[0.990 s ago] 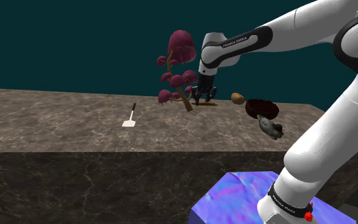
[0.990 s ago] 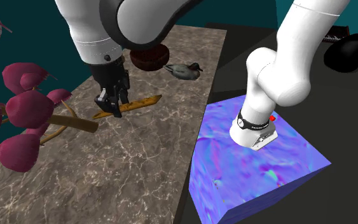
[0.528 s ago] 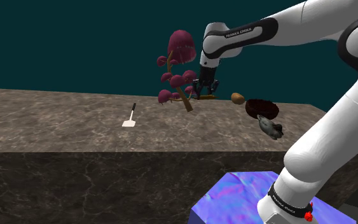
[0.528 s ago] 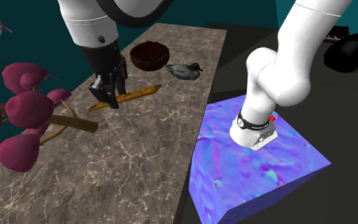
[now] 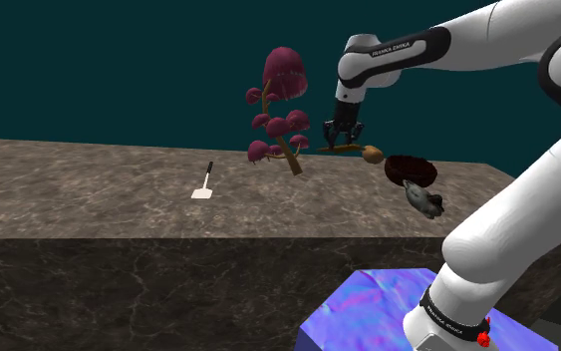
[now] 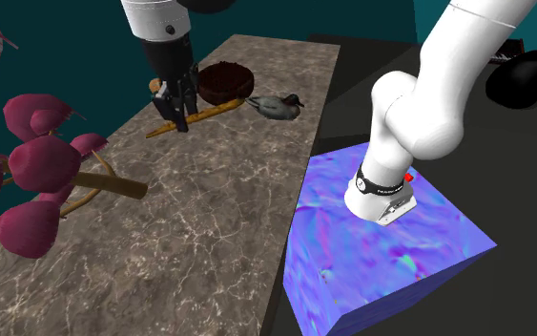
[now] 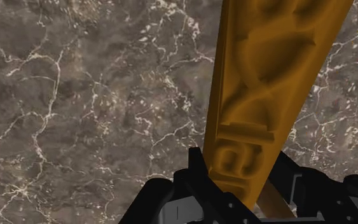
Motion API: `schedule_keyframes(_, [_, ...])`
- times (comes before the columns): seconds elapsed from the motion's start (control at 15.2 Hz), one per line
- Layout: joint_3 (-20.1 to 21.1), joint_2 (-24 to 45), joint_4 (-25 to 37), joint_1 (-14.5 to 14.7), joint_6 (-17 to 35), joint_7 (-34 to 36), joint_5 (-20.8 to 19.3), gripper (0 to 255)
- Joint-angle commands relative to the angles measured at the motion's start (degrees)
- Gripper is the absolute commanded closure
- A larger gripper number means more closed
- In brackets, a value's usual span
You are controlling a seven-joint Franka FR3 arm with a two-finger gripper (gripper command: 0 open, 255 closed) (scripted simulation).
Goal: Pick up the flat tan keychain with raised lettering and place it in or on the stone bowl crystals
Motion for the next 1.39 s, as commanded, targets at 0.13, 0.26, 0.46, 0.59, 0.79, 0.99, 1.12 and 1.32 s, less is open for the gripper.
schedule_keyframes(0.13, [-3.6, -0.4, -0.4, -2.4, 0.1, -5.7, -0.9, 255])
schedule_keyframes(0.26, [-5.4, -0.4, -0.3, -3.6, 0.1, -8.5, -1.3, 255])
schedule_keyframes(0.46, [-8.0, 0.1, 0.3, -5.4, 0.1, -12.7, -1.8, 255])
schedule_keyframes(0.59, [-9.8, 0.7, 1.0, -6.5, 0.1, -15.5, -2.2, 255])
schedule_keyframes(0.79, [-12.4, 2.0, 2.5, -8.2, 0.0, -19.7, -2.4, 255])
schedule_keyframes(0.99, [-15.0, 3.9, 4.7, -9.9, -0.1, -24.1, -2.4, 255])
schedule_keyframes(1.12, [-16.7, 5.5, 6.4, -11.0, -0.3, -27.0, -2.2, 255])
schedule_keyframes(1.32, [-19.2, 8.3, 9.6, -12.8, -0.6, -31.4, -1.6, 255])
